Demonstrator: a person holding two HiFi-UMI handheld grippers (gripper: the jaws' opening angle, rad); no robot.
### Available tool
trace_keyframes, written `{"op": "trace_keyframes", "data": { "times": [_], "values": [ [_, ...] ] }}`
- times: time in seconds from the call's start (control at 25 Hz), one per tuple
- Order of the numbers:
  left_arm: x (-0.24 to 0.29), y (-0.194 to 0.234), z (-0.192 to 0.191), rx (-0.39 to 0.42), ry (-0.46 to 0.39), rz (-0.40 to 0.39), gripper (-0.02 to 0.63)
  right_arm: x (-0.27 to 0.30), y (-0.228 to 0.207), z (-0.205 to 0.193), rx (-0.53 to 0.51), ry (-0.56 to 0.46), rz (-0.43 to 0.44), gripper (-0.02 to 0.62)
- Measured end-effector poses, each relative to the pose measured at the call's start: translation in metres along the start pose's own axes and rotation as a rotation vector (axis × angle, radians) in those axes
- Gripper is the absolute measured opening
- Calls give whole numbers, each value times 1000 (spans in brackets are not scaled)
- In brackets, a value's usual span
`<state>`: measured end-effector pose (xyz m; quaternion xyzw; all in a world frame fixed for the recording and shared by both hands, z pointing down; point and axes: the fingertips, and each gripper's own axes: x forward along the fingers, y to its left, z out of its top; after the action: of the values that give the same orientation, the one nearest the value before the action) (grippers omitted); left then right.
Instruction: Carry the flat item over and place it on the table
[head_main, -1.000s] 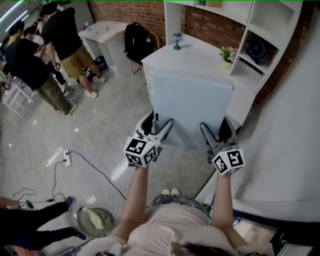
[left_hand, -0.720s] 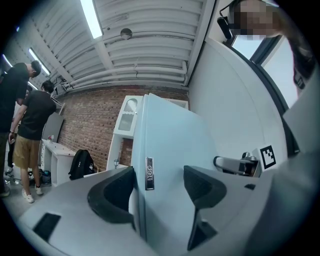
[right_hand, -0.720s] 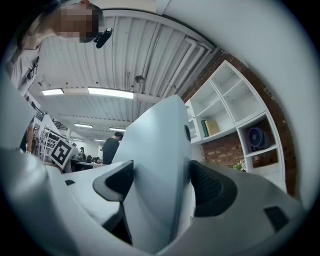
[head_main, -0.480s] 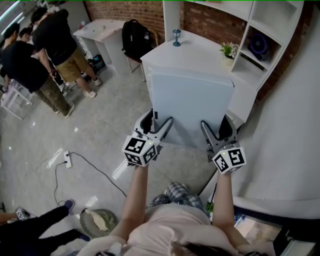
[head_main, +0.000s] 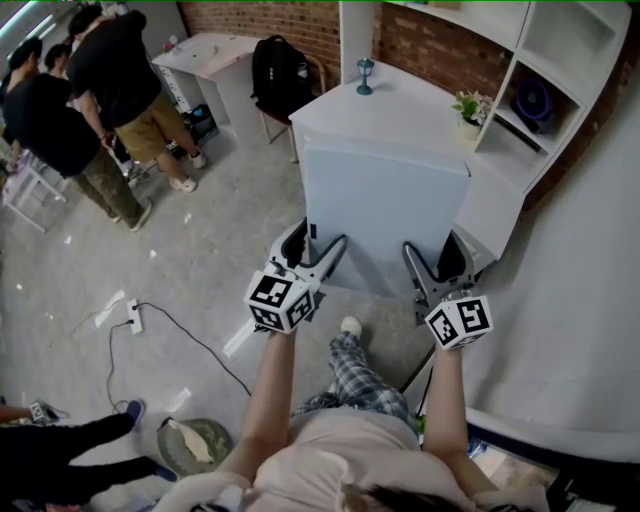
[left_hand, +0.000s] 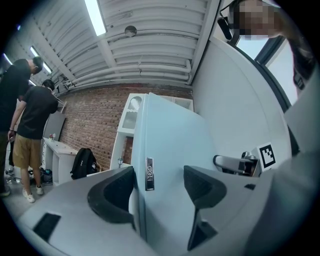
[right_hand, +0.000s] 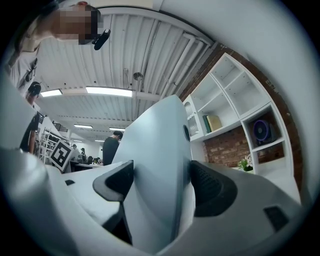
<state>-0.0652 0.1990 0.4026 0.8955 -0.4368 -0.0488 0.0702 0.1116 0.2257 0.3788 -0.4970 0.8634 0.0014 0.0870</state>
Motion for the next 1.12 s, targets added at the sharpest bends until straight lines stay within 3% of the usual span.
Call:
{"op": "trace_keyframes", "data": {
  "times": [0.52, 1.12],
  "values": [
    [100, 78, -19, 9, 15, 8, 313, 103, -66, -35, 10, 2, -2, 362],
    [335, 263, 18, 20, 25, 37, 313, 369, -217, -50, 20, -15, 36, 362]
  ]
}}
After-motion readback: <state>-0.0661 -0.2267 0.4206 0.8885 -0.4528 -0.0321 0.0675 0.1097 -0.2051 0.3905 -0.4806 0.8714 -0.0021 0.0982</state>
